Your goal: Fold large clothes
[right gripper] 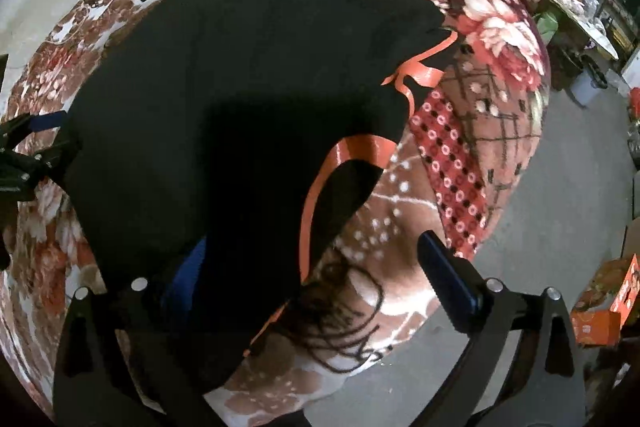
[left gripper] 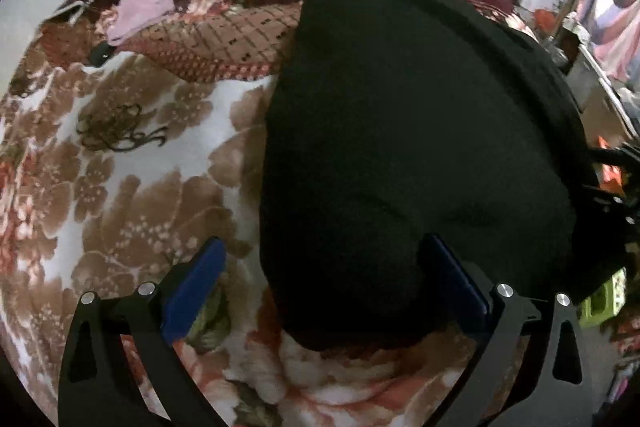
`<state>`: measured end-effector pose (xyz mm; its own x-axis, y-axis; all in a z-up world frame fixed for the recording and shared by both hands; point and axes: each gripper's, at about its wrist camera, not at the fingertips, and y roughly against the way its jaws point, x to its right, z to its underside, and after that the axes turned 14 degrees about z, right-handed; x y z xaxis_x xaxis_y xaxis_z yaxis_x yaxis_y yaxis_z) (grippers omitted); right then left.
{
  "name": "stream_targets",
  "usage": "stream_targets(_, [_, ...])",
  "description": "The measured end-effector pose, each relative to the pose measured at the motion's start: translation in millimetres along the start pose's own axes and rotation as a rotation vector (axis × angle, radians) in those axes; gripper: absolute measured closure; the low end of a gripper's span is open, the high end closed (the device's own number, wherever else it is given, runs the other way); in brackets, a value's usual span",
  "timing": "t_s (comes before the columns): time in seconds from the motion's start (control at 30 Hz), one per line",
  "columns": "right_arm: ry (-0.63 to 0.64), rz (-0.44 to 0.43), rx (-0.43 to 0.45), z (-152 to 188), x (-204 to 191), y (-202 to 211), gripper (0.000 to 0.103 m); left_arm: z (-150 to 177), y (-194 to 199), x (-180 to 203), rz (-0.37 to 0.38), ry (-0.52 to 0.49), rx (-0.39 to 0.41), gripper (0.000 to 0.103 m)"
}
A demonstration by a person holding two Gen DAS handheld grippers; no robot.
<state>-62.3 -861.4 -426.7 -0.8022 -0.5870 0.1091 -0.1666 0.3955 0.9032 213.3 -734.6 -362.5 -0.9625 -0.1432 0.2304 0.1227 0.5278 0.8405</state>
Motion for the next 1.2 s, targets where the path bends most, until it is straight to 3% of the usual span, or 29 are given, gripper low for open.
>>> stream_targets(0.1, [-0.035,-0.025,0.003,-2,-3,20,0.005,1,17,7,-0.052,0.018,0.044,0.005])
stream_targets(0.33, [-0.049,-0.095,0.041,-9,-9,85,0.005,5,74,33,0.037,0.130,0.048,0.005])
stream_targets(0.43, [-0.027,-0.112,0.065,-9,-12,111,0.005,9,102,46,0.019,0.152,0.096,0.005])
stream_targets(0.5, [-0.010,-0.126,0.080,-7,-15,126,0.005,13,120,57,0.001,0.143,0.141,0.005])
stream_targets(0.73, [0.020,-0.123,0.219,14,-31,218,0.005,32,185,97,-0.072,0.051,0.177,0.005])
stream_targets(0.83, [-0.022,-0.142,0.224,26,-31,252,0.005,38,228,112,-0.050,0.064,0.204,0.005])
stream_targets(0.97, [-0.043,-0.151,0.222,34,-30,303,0.005,39,269,132,-0.115,0.027,0.214,0.005])
stream_targets(1.07, [-0.035,-0.158,0.267,38,-27,348,0.005,41,302,146,-0.096,0.009,0.237,0.005])
stream_targets(1.2, [-0.001,-0.123,0.284,44,-26,372,0.005,45,335,155,-0.051,0.011,0.262,0.005])
